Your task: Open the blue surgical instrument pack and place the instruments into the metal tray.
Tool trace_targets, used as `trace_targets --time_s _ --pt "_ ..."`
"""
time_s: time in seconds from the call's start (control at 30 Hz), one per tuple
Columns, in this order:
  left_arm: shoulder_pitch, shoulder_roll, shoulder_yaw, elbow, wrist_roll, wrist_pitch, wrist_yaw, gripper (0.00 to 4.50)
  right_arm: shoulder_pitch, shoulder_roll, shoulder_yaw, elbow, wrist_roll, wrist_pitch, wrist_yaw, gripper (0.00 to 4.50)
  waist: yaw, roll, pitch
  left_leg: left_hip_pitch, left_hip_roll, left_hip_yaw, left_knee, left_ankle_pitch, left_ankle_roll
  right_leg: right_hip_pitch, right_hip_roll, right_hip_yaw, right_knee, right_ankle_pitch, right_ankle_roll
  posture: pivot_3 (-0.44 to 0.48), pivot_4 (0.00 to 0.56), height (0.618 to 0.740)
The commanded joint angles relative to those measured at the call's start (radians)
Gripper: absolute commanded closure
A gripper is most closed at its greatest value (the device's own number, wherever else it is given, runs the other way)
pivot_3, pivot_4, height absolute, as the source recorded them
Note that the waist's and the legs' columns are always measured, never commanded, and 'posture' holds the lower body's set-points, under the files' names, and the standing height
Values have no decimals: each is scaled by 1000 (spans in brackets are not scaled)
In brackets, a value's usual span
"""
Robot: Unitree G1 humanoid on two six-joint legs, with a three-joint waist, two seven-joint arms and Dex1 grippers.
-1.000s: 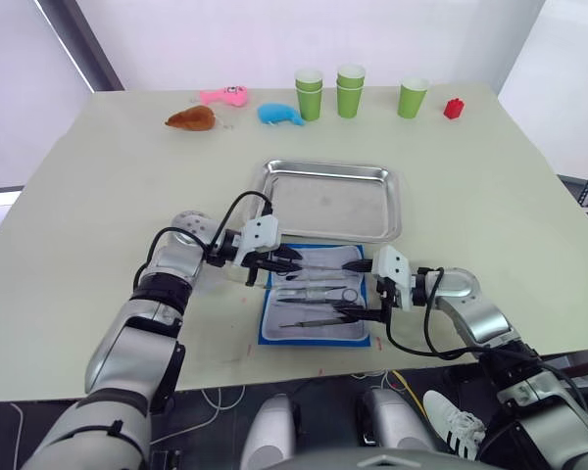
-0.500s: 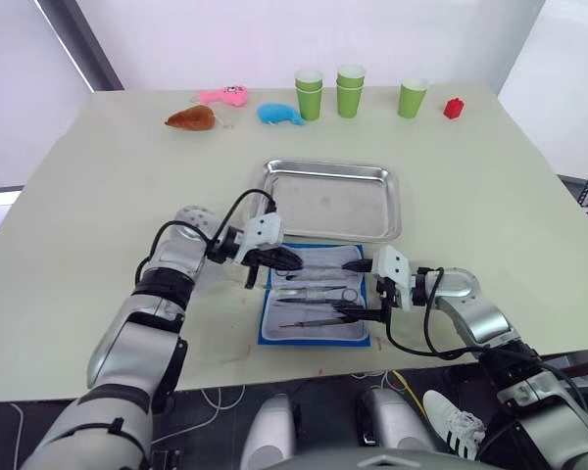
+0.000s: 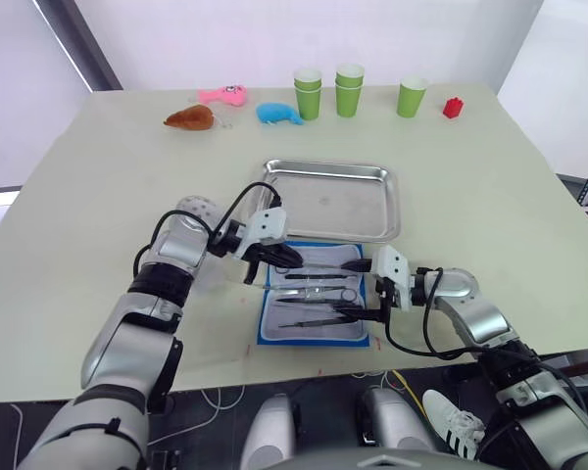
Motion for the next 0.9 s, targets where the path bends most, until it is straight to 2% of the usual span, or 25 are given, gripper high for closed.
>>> trace_targets --time_s 0.03,0.9 --pt "-41 30 3 -105 -12 64 -29 4400 54 -14 72 113 -102 61 -26 0 -1 0 0 0 0 0 0 0 0 0 0 0 0 0 0 0 150 739" --pt "-75 191 -62 -247 38 218 -70 4400 46 8 77 132 -108 51 -29 0 -2 0 1 1 5 0 0 0 0 -1 5 1 1 0 -2 0 150 739"
